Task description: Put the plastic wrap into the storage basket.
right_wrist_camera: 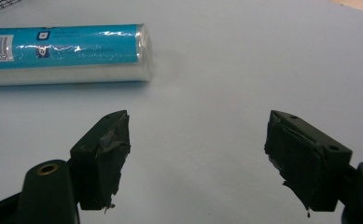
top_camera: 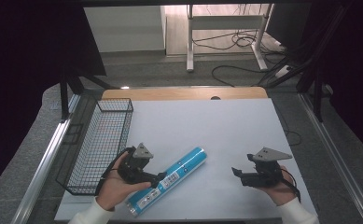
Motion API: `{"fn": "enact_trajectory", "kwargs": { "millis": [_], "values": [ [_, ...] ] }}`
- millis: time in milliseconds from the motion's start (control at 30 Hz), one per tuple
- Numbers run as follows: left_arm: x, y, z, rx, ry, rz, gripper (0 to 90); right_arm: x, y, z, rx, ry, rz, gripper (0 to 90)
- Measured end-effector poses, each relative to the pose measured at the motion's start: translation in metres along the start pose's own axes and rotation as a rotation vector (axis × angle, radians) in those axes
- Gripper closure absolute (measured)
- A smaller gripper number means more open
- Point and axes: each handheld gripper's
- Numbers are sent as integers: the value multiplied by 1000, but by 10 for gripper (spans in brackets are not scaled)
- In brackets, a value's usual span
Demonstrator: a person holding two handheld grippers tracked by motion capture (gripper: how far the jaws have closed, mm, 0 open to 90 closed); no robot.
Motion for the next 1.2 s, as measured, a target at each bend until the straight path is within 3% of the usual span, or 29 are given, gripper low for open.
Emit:
{"fn": "enact_trajectory", "kwargs": {
  "millis": [533,833,1133,1200],
  "values": [
    [50,-13,6,37,151,-38,146,4,1,-3,-7,28,-6,223],
    [72,-16,6,47,253,-11,134,6,1,-4,-12,43,-12,223],
    [92,-14,7,28,361,0,249,10,0,-7,-19,70,-25,222],
    [94,-12,8,21,364,-24,286,10,0,-7,-21,73,-28,222]
  ]
}}
Point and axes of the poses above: each handheld gripper's, and its own axes: x roughly forward along the jaws, z roughly out of its top, y roughly to its left, and after that the axes turned 5 degrees about -x, right-handed
